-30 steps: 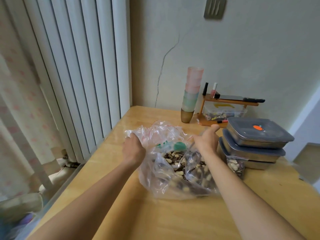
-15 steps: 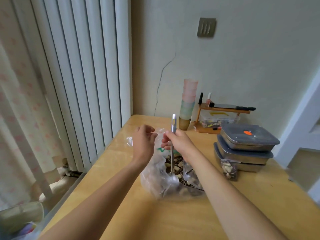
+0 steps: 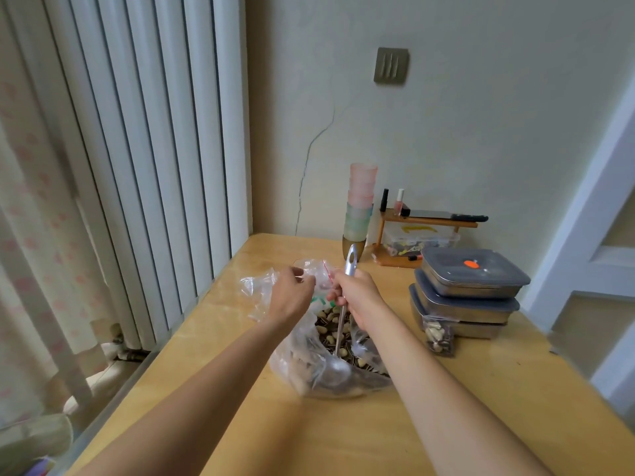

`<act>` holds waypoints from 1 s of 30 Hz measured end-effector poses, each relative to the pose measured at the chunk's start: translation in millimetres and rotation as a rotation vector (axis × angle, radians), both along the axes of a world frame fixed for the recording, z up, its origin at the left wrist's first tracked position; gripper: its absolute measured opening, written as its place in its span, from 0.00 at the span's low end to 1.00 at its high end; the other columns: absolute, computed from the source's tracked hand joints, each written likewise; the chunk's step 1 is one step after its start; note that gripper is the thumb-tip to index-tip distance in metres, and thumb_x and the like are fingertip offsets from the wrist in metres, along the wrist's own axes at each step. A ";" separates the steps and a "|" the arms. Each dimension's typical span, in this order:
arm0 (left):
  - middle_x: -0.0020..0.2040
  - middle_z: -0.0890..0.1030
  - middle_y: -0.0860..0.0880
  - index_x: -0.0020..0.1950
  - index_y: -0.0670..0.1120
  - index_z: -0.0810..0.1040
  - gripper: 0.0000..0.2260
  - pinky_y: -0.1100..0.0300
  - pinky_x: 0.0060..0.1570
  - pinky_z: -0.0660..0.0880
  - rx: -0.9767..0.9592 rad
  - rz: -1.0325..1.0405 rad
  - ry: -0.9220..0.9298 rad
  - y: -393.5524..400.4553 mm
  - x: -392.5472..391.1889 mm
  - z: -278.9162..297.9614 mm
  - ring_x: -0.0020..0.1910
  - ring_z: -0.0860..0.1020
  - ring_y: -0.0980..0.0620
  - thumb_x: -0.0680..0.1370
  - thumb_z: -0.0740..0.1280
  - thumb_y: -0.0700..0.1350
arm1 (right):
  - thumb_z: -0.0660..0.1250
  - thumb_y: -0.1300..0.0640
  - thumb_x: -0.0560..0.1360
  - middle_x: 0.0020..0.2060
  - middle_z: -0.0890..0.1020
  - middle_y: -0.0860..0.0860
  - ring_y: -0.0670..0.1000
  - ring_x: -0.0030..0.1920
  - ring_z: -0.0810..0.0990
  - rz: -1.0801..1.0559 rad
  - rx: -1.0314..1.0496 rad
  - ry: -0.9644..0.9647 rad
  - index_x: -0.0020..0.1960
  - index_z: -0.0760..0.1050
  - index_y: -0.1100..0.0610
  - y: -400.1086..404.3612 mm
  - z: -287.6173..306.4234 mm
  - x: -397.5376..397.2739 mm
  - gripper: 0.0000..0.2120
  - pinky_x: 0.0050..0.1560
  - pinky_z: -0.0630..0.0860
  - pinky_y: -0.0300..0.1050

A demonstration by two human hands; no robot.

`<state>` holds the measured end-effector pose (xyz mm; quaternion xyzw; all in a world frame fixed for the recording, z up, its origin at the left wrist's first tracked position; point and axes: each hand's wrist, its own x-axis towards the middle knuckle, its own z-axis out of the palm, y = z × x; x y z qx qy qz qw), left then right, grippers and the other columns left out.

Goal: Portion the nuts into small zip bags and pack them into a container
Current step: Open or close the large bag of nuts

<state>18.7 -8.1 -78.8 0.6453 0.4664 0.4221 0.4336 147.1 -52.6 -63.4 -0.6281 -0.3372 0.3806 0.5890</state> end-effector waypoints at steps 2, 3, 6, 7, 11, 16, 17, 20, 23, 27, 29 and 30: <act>0.53 0.82 0.43 0.62 0.41 0.75 0.14 0.55 0.48 0.80 -0.068 -0.046 -0.095 4.3 2.0 2.7 0.46 0.83 0.49 0.77 0.69 0.40 | 0.62 0.63 0.80 0.41 0.78 0.52 0.50 0.29 0.75 -0.020 0.006 0.033 0.49 0.75 0.60 0.7 1.9 0.8 0.03 0.27 0.65 0.38; 0.52 0.82 0.41 0.60 0.41 0.77 0.12 0.56 0.46 0.80 -0.061 -0.052 -0.126 4.9 2.0 3.8 0.43 0.84 0.50 0.77 0.69 0.38 | 0.65 0.61 0.79 0.40 0.76 0.52 0.49 0.29 0.74 -0.021 0.016 0.058 0.49 0.75 0.59 0.4 2.5 1.9 0.02 0.27 0.64 0.38; 0.49 0.84 0.40 0.56 0.41 0.79 0.07 0.51 0.47 0.82 -0.001 -0.075 -0.099 6.9 -1.7 6.3 0.40 0.85 0.48 0.78 0.69 0.37 | 0.73 0.57 0.78 0.37 0.73 0.51 0.47 0.29 0.68 -0.004 0.055 0.085 0.49 0.75 0.58 -2.6 2.0 7.4 0.08 0.27 0.61 0.38; 0.48 0.84 0.41 0.55 0.41 0.79 0.05 0.50 0.47 0.82 0.016 -0.098 -0.077 8.3 -3.6 6.5 0.40 0.85 0.49 0.79 0.68 0.39 | 0.73 0.58 0.78 0.36 0.73 0.51 0.47 0.29 0.68 0.003 0.061 0.067 0.49 0.75 0.58 -3.5 1.0 8.8 0.07 0.27 0.62 0.37; 0.44 0.85 0.44 0.53 0.41 0.80 0.07 0.59 0.41 0.82 0.091 -0.114 0.016 10.6 -10.9 7.3 0.36 0.82 0.52 0.82 0.67 0.44 | 0.71 0.60 0.78 0.37 0.76 0.51 0.46 0.29 0.69 -0.057 0.115 0.008 0.58 0.78 0.65 -4.4 -3.8 16.3 0.11 0.29 0.66 0.37; 0.42 0.85 0.48 0.53 0.42 0.80 0.04 0.56 0.42 0.82 0.198 -0.123 0.058 6.9 -14.7 9.6 0.36 0.84 0.55 0.82 0.67 0.42 | 0.73 0.54 0.78 0.42 0.81 0.52 0.45 0.29 0.71 0.044 0.166 -0.045 0.56 0.80 0.61 -7.4 -0.3 10.7 0.12 0.33 0.71 0.37; 0.42 0.85 0.48 0.52 0.43 0.80 0.03 0.56 0.42 0.82 0.228 -0.141 0.063 5.9 -14.3 10.4 0.37 0.84 0.55 0.81 0.67 0.41 | 0.74 0.54 0.77 0.41 0.80 0.53 0.46 0.30 0.70 0.070 0.154 -0.056 0.55 0.80 0.61 -6.0 -0.9 9.5 0.12 0.32 0.71 0.37; 0.43 0.85 0.48 0.53 0.43 0.80 0.04 0.59 0.40 0.81 0.272 -0.154 0.076 4.3 -13.9 12.1 0.38 0.84 0.54 0.80 0.67 0.38 | 0.75 0.59 0.76 0.38 0.76 0.53 0.46 0.30 0.70 0.108 0.109 -0.085 0.55 0.80 0.62 -1.1 -3.8 8.9 0.10 0.30 0.70 0.36; 0.43 0.84 0.48 0.54 0.43 0.79 0.04 0.65 0.37 0.78 0.254 -0.133 0.073 7.8 -17.3 10.0 0.38 0.84 0.53 0.81 0.67 0.38 | 0.75 0.62 0.76 0.37 0.78 0.53 0.46 0.29 0.69 0.057 0.108 -0.032 0.53 0.80 0.63 1.3 -4.3 12.8 0.08 0.29 0.69 0.35; 0.43 0.82 0.49 0.54 0.44 0.79 0.04 0.63 0.39 0.77 0.220 -0.135 0.099 13.1 -20.6 7.1 0.37 0.83 0.53 0.82 0.65 0.38 | 0.75 0.59 0.76 0.41 0.82 0.56 0.46 0.28 0.70 0.112 0.094 -0.041 0.54 0.79 0.60 -0.9 -3.9 12.9 0.09 0.29 0.70 0.36; 0.43 0.82 0.47 0.55 0.44 0.79 0.09 0.62 0.38 0.77 0.175 -0.158 0.096 13.3 -20.3 8.1 0.35 0.83 0.54 0.82 0.61 0.36 | 0.76 0.58 0.77 0.45 0.84 0.57 0.46 0.27 0.70 0.161 0.069 -0.057 0.56 0.79 0.59 -2.8 -3.9 11.5 0.11 0.29 0.70 0.36; 0.44 0.82 0.46 0.56 0.44 0.79 0.11 0.64 0.37 0.77 0.140 -0.167 0.080 12.8 -20.4 9.1 0.35 0.82 0.54 0.82 0.59 0.35 | 0.76 0.58 0.76 0.44 0.84 0.56 0.46 0.27 0.70 0.179 0.060 -0.066 0.56 0.80 0.59 -3.2 -4.1 11.3 0.11 0.29 0.69 0.36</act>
